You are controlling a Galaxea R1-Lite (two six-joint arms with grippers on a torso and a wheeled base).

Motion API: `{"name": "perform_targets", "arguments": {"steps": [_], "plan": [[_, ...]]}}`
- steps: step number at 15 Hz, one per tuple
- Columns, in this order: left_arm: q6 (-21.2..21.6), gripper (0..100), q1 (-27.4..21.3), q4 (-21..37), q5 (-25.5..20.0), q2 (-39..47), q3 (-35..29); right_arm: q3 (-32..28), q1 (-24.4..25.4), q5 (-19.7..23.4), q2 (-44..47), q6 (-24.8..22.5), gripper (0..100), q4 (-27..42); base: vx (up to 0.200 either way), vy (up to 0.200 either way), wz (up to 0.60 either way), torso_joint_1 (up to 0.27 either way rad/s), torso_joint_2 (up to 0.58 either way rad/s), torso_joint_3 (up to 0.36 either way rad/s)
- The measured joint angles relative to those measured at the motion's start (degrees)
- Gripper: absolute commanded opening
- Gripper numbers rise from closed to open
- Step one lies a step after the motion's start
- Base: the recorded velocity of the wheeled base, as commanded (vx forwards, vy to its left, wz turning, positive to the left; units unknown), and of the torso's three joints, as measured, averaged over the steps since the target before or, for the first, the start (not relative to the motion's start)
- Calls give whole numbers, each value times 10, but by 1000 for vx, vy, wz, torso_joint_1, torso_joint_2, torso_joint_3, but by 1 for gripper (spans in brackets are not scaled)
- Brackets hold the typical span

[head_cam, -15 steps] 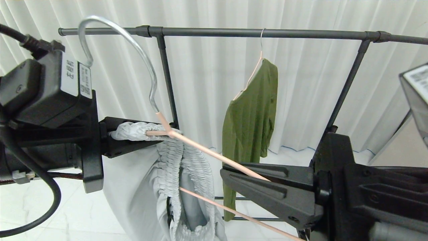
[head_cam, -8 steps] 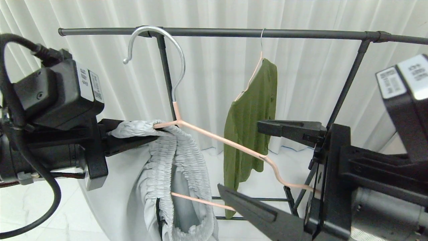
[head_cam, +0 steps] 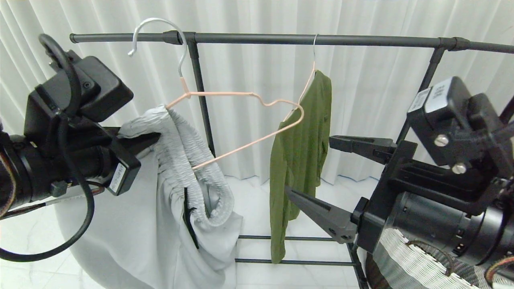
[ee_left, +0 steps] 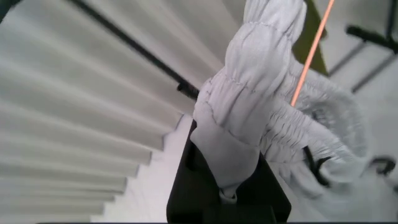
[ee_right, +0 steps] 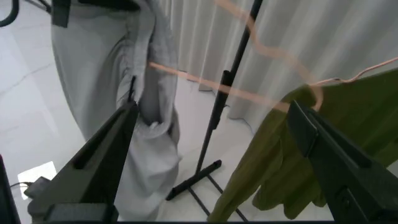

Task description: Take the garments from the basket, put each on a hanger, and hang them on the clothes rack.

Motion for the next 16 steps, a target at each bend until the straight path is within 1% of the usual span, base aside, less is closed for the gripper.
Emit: {"name": "perform_targets", "arguments": {"steps": [1, 2, 3, 5, 7, 10, 13, 16], "plan": [[-19, 0, -2, -9, 6, 2, -2, 4, 2, 0, 8, 17, 100, -1, 0, 0, 0, 0, 0, 0], [-27, 0, -3, -11, 5, 3, -4, 7, 3, 0, 16, 30, 100, -1, 0, 0, 0, 0, 0, 0], [-37, 0, -5, -13, 0, 4, -7, 8, 4, -1, 27, 46, 100, -3, 0, 0, 0, 0, 0, 0], [-70, 0, -18, -14, -15, 4, -21, 5, 5, -5, 62, 86, 100, -26, 0, 0, 0, 0, 0, 0], [-91, 0, -40, -14, -18, 4, -35, -9, 9, -29, 112, 125, 100, -62, 0, 0, 0, 0, 0, 0], [-95, 0, -55, -13, -26, 4, -49, -59, 12, -66, 191, 184, 100, -90, 0, 0, 0, 0, 0, 0], [-94, 0, -58, -13, -33, 4, -54, -77, -5, -74, 233, 191, 100, -92, 0, 0, 0, 0, 0, 0], [-94, 0, -58, -13, -34, 3, -55, -67, -22, -75, 247, 193, 100, -92, 0, 0, 0, 0, 0, 0]]}}
